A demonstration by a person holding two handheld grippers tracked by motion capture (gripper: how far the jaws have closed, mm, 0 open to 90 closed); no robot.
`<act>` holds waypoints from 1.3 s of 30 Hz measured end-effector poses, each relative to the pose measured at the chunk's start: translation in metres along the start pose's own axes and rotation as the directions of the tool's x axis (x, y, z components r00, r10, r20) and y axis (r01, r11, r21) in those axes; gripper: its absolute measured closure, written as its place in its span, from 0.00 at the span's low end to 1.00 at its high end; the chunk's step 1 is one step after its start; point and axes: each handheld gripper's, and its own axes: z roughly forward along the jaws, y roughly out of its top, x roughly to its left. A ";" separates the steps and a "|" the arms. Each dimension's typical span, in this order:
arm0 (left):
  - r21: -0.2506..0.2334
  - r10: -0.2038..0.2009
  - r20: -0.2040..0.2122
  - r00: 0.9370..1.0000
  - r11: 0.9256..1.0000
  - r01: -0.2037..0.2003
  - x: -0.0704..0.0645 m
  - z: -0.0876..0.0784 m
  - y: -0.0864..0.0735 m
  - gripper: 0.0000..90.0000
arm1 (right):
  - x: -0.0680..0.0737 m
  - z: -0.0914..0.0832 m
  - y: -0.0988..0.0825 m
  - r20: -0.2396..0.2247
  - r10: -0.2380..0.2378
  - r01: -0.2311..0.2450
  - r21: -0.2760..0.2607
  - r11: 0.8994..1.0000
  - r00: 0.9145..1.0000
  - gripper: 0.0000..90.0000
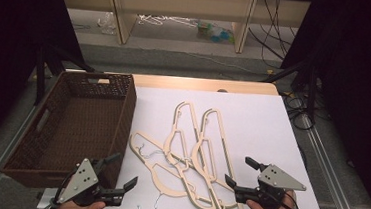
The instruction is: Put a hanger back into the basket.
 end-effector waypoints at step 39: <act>0.037 0.006 -0.001 1.000 0.999 -0.006 -0.002 0.001 -0.001 0.18 | 0.024 0.056 -0.019 -0.187 0.028 0.072 0.506 0.859 0.982 0.59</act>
